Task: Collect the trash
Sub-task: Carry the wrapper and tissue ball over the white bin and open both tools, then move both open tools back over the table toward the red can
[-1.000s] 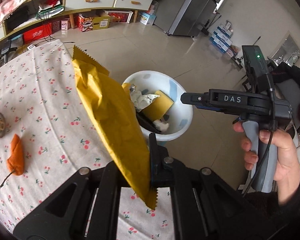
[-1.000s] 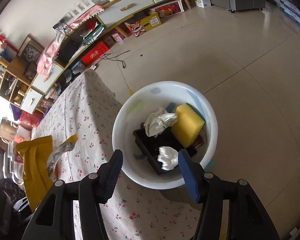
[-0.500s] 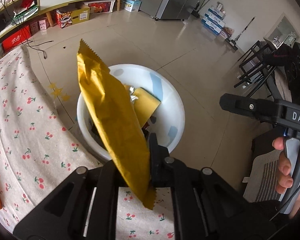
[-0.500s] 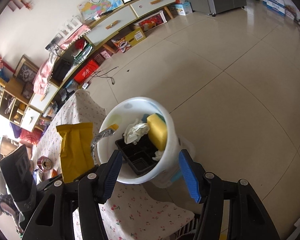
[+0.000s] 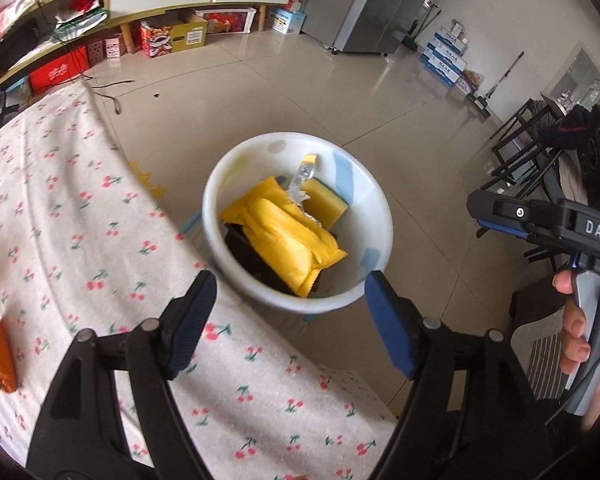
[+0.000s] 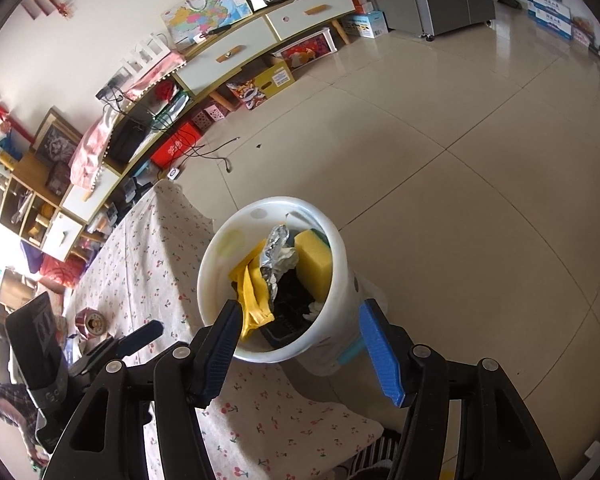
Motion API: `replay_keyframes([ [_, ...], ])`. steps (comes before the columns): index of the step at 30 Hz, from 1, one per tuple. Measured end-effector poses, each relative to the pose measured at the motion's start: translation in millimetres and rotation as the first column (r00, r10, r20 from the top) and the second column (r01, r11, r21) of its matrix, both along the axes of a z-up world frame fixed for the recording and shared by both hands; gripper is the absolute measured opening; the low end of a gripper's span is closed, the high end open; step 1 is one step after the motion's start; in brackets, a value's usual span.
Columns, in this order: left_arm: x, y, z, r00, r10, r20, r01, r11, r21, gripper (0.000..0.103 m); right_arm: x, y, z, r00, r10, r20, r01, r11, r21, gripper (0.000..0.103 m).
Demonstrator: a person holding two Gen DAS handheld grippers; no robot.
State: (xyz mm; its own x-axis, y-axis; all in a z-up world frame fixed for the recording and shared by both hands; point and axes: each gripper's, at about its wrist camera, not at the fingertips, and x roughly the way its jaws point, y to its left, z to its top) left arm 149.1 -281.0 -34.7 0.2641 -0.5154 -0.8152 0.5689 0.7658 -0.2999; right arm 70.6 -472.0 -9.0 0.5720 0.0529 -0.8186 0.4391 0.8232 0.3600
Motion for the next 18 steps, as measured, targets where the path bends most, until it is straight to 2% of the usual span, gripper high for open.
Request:
replay_keyframes([
  [9, -6.5, 59.6, 11.0, 0.991, 0.128, 0.024, -0.129, 0.991, 0.025, 0.085, 4.2, 19.8, 7.1, 0.999, 0.051, 0.011, -0.051, 0.998, -0.023, 0.066],
  [18, -16.6, 123.0, 14.6, 0.972, 0.23, 0.051, -0.233, 0.97, 0.068, 0.094, 7.9, 43.9, 7.5, 0.996, 0.09, -0.019, -0.092, 0.993, -0.07, 0.07],
])
